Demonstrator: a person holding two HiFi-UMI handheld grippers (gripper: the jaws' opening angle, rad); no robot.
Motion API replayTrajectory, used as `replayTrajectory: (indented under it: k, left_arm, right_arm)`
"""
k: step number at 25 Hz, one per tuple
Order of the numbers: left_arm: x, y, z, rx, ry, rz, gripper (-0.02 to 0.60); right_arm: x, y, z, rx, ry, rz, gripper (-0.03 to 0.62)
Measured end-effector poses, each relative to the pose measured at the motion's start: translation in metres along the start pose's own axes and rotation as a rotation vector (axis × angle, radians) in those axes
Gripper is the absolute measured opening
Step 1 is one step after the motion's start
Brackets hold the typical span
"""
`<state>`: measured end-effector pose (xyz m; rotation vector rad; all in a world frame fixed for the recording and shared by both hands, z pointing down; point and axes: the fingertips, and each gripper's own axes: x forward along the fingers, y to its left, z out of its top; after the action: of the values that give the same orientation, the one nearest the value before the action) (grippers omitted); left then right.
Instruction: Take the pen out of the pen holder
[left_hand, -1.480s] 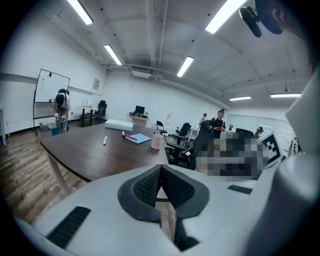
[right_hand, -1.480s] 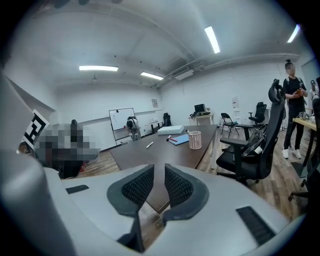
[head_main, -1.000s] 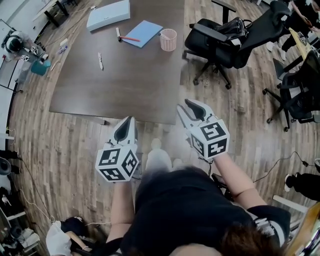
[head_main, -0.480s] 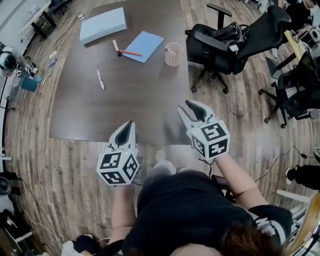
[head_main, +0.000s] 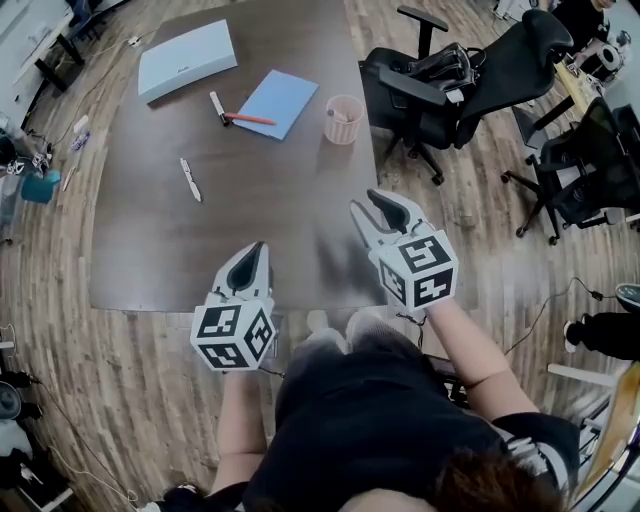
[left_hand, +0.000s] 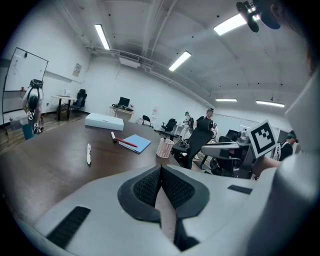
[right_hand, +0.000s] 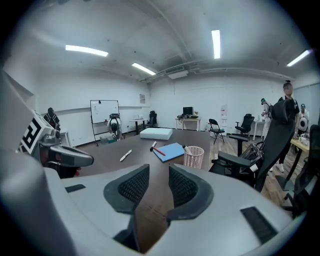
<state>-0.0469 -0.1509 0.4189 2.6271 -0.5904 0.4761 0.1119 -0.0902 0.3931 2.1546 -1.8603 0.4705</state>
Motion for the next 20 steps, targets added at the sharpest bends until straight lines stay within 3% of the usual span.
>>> replayTrajectory:
  k: [7, 20]
  left_arm:
    - [0.02, 0.007, 0.013, -0.003, -0.001, 0.046, 0.028]
    - [0.075, 0.006, 0.032, -0.088, -0.022, 0.202, 0.028]
  right_arm:
    - [0.037, -0.024, 0.022, -0.04, -0.028, 0.009, 0.127]
    - [0.12, -0.088, 0.043, -0.195, -0.002, 0.106, 0.127]
